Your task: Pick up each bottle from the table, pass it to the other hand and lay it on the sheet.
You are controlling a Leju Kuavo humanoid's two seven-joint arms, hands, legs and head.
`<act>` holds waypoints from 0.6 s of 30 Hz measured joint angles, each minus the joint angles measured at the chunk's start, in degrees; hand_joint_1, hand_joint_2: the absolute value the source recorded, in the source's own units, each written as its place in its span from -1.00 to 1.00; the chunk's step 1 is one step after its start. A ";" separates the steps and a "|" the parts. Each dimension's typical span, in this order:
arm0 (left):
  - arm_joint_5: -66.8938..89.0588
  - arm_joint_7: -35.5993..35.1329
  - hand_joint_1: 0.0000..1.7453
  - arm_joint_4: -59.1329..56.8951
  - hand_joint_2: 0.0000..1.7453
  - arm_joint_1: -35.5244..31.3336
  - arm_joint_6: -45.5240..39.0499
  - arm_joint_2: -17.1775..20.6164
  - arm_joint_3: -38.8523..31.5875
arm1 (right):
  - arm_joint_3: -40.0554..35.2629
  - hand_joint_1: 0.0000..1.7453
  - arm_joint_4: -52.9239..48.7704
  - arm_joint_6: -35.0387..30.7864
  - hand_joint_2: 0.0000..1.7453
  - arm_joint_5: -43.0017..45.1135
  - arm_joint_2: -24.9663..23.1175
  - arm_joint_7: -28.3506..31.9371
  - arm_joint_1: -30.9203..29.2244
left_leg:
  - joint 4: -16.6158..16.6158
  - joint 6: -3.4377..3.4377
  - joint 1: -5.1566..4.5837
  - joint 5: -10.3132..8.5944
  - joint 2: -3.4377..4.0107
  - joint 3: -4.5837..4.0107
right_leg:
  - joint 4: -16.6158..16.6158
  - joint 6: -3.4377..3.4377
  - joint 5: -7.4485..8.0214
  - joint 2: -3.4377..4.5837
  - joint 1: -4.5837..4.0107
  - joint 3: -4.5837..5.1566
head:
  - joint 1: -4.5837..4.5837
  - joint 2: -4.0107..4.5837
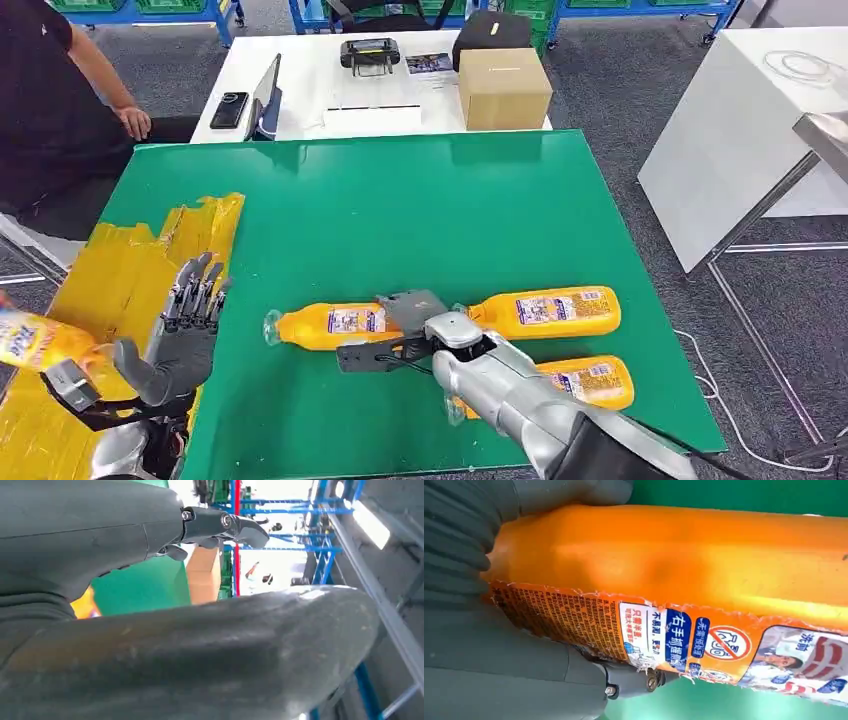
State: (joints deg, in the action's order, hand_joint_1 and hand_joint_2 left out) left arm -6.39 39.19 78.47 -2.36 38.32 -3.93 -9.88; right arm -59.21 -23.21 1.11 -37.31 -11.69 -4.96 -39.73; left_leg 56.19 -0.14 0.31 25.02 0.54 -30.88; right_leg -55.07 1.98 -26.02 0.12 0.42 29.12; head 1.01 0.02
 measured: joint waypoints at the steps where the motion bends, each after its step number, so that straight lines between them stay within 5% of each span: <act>1: -1.40 -0.94 -1.00 -0.26 -1.00 0.04 0.33 -0.22 -0.59 | 1.09 1.00 0.00 -1.93 1.00 1.77 0.02 1.82 0.38 | 0.00 0.00 0.00 0.00 -0.01 -0.01 | 0.00 0.00 0.00 -0.01 -0.01 0.01 | -0.04 0.00; 5: -4.54 -2.99 -1.00 -0.68 -1.00 0.66 1.03 -0.87 -2.53 | 7.55 1.00 -0.41 -6.94 1.00 6.47 0.24 7.25 2.06 | 0.00 -0.05 -0.01 -0.09 0.06 -0.21 | 0.00 -0.10 0.19 0.02 0.00 -0.33 | 0.00 0.00; 6: -4.59 -3.15 -1.00 -0.68 1.00 0.74 1.11 -0.94 -2.73 | 8.58 1.00 -0.57 -7.01 1.00 6.47 0.24 7.45 2.27 | 0.02 -0.10 -0.01 -0.17 0.11 -0.31 | -0.01 -0.07 0.24 0.03 0.00 -0.24 | -0.04 0.00; 12: -7.07 -5.44 -1.00 -0.57 1.00 1.60 -1.22 -1.86 -3.97 | 15.09 1.00 -4.14 -12.89 1.00 11.85 0.57 14.76 6.15 | 0.02 -0.10 0.00 -0.18 0.00 -0.54 | -0.03 -0.06 0.24 -0.02 -0.01 -0.12 | -0.02 0.00; 18: -10.88 -9.76 -1.00 1.38 1.00 4.04 -7.15 -3.83 -5.86 | 26.72 1.00 -23.98 -13.46 1.00 17.39 0.68 20.52 18.06 | 0.03 -0.10 -0.02 -0.19 -0.09 -1.14 | -0.04 -0.04 0.23 -0.08 -0.01 0.43 | -0.02 0.00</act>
State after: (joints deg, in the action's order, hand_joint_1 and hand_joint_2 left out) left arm -17.26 29.42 79.84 1.68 31.17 -7.76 -15.74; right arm -32.49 -47.19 -12.35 -19.91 -11.01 15.56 -21.67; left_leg 56.22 -0.24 0.29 24.83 0.45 -32.03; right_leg -55.12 1.94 -25.80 0.05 0.41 29.55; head 0.98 0.02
